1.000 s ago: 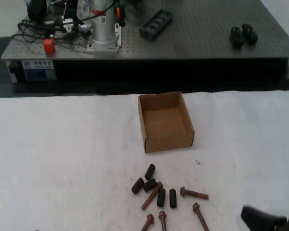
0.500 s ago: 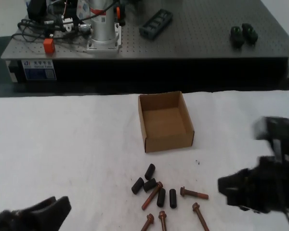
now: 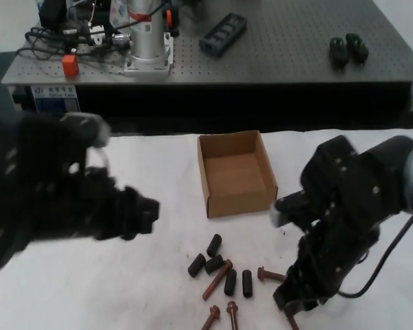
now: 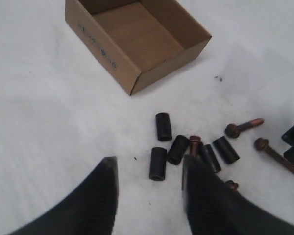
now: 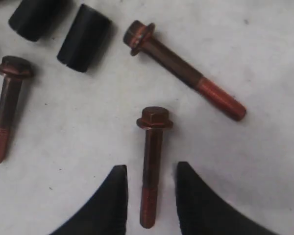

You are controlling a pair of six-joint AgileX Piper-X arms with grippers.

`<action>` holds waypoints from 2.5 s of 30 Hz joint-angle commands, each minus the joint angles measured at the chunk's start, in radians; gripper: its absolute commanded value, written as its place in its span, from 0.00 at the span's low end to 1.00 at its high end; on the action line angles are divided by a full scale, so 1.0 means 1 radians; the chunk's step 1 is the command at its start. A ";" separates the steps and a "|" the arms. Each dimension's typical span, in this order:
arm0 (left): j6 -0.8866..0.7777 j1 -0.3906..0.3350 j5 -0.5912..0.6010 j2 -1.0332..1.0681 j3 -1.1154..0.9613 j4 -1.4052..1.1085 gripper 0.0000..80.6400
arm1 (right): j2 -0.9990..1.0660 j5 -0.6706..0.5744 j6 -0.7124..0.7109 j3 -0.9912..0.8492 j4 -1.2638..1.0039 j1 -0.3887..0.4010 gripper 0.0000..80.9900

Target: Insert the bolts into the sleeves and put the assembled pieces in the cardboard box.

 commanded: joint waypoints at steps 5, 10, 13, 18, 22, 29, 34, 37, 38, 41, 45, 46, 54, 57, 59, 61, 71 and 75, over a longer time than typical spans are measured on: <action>0.110 -0.050 -0.069 0.120 -0.132 0.083 0.39 | 0.014 0.020 -0.011 -0.012 -0.023 0.008 0.30; 0.143 -0.100 -0.108 0.193 -0.213 0.148 0.39 | 0.053 0.052 -0.011 -0.012 -0.049 0.008 0.30; 0.185 -0.123 -0.140 0.215 -0.220 0.153 0.39 | 0.073 0.052 -0.011 -0.012 -0.072 0.008 0.29; 0.219 -0.143 -0.148 0.268 -0.220 0.169 0.39 | 0.090 0.049 -0.018 -0.012 -0.066 0.008 0.12; 0.237 -0.159 -0.152 0.326 -0.257 0.246 0.39 | 0.090 0.049 -0.018 -0.012 -0.081 0.008 0.03; 0.299 -0.202 -0.219 0.478 -0.455 0.457 0.39 | 0.084 0.029 -0.004 -0.012 -0.074 0.008 0.03; 0.333 -0.207 -0.265 0.577 -0.601 0.581 0.39 | 0.054 0.018 0.011 -0.012 -0.066 0.008 0.03; 0.341 -0.208 -0.265 0.612 -0.653 0.609 0.39 | 0.001 0.018 0.012 -0.012 -0.065 0.008 0.03; 0.356 -0.212 -0.265 0.622 -0.665 0.622 0.39 | -0.021 0.018 0.012 -0.012 -0.065 0.008 0.03; 0.378 -0.216 -0.270 0.638 -0.677 0.649 0.39 | -0.089 0.018 0.012 -0.012 -0.061 0.008 0.03; 0.375 -0.230 -0.268 0.647 -0.676 0.694 0.39 | -0.177 0.018 0.012 -0.012 -0.062 0.005 0.03; 0.375 -0.234 -0.268 0.647 -0.676 0.704 0.39 | -0.196 0.018 0.012 -0.012 -0.062 0.005 0.03; 0.322 -0.245 -0.211 0.647 -0.676 0.747 0.39 | -0.271 0.018 0.012 -0.012 -0.046 0.005 0.03; 0.310 -0.247 -0.196 0.647 -0.676 0.736 0.39 | -0.275 0.018 0.012 -0.012 -0.039 0.005 0.03; 0.310 -0.247 -0.199 0.647 -0.676 0.720 0.39 | -0.274 0.018 0.012 -0.012 -0.036 0.005 0.03; 0.310 -0.247 -0.201 0.647 -0.676 0.696 0.39 | -0.274 0.018 0.012 -0.012 -0.033 0.005 0.03; 0.306 -0.247 -0.203 0.707 -0.678 0.740 0.38 | -0.274 0.018 0.020 -0.012 -0.017 0.005 0.03; 0.306 -0.247 -0.203 0.711 -0.678 0.726 0.15 | -0.274 0.018 0.020 -0.012 -0.017 0.005 0.03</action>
